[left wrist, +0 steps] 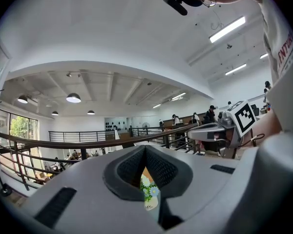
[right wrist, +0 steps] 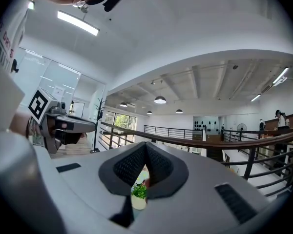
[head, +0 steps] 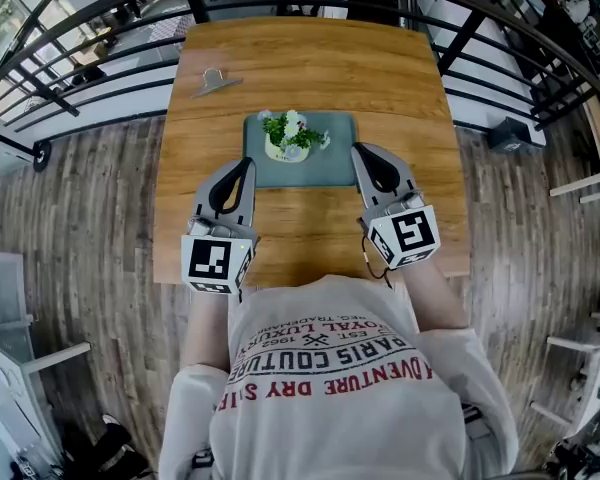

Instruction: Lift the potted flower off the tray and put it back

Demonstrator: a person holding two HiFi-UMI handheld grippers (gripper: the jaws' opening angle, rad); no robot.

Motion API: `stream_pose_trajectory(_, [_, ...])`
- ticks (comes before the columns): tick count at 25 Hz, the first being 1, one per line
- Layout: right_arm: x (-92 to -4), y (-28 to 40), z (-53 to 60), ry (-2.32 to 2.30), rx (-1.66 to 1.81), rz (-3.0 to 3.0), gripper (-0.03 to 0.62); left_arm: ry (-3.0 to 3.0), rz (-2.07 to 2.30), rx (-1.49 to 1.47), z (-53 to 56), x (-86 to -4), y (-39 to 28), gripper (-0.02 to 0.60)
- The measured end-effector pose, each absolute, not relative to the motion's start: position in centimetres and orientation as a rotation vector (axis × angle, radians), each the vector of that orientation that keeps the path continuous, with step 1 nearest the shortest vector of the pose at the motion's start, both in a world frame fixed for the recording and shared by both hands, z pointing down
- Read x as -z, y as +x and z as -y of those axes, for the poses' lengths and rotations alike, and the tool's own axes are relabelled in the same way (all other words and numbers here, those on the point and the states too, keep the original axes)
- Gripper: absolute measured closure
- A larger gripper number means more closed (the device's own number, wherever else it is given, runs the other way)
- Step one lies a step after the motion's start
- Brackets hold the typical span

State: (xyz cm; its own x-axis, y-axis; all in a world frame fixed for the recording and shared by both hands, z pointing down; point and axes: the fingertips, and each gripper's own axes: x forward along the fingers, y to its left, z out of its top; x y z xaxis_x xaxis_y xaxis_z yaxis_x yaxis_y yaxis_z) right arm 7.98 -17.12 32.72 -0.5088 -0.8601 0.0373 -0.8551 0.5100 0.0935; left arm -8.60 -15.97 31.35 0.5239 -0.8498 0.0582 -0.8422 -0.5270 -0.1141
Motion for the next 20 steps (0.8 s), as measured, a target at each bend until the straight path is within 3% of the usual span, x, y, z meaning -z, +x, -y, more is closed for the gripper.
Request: stream_pose_trajectory(20, [-32.3,8.2,17.7,1.598,0.053,2.61,0.568,-2.724,-1.465,0.178,16.3,-31.4,-8.5,0.569])
